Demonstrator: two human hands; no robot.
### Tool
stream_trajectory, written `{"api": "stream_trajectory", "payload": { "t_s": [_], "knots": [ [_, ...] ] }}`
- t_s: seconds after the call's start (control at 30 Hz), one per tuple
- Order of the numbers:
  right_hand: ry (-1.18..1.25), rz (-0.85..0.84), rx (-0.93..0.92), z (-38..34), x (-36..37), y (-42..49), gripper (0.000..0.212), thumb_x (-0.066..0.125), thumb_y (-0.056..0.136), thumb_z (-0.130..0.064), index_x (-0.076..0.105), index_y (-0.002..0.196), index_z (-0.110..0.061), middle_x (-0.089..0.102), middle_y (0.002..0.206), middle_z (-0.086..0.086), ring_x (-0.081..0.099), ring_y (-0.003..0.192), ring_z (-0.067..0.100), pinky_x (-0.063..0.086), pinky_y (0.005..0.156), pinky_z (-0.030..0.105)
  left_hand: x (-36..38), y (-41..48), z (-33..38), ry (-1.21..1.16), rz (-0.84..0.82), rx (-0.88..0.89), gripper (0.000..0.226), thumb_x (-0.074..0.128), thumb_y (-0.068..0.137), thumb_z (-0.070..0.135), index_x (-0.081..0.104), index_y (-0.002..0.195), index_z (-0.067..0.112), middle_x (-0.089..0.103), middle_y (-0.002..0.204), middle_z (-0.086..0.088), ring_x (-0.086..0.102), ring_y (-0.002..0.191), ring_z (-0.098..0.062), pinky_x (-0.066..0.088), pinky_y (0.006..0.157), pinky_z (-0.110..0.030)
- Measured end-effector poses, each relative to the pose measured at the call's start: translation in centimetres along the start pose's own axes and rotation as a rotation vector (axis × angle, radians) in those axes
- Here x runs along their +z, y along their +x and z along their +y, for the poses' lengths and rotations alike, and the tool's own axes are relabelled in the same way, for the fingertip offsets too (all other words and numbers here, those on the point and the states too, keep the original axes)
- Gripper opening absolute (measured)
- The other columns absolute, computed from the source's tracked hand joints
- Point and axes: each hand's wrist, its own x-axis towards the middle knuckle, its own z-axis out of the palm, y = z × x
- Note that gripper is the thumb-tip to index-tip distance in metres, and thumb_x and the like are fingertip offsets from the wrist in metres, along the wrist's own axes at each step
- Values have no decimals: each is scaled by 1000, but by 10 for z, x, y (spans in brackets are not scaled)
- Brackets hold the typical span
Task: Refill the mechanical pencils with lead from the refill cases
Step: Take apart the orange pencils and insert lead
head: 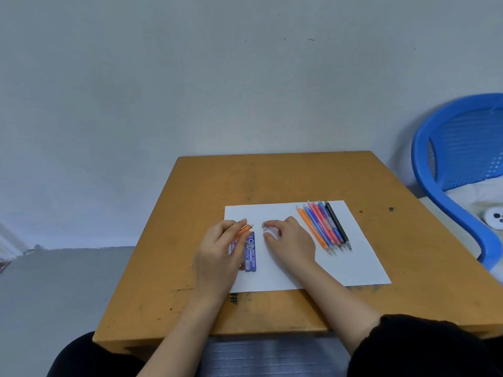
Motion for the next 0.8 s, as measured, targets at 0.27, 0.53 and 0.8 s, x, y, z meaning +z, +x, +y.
{"api": "stream_trajectory", "payload": {
  "t_s": [0.27,0.53,0.8],
  "knots": [
    [95,114,115,-5,2,2,22,59,90,-41,70,105,-29,60,93,-8,53,77,6,28,50,16,0,-2,-5,-58,-3,-45,29,60,89,30,74,106,10,67,95,-2,63,84,-15,51,70,-25],
    [349,186,2,2,1,0,9,62,91,-21,70,92,-18,62,92,-5,53,76,3,36,61,9,1,-1,-7,-36,-66,-94,26,68,84,29,75,103,12,69,92,1,60,84,-8,49,69,-23],
    [524,205,-353,-1,1,-11,16,59,87,1,69,84,-11,58,84,-5,55,85,4,40,67,8,-1,-2,-4,14,-90,-27,23,69,81,27,76,96,11,73,87,2,57,87,-6,44,73,-14]
  ]
}}
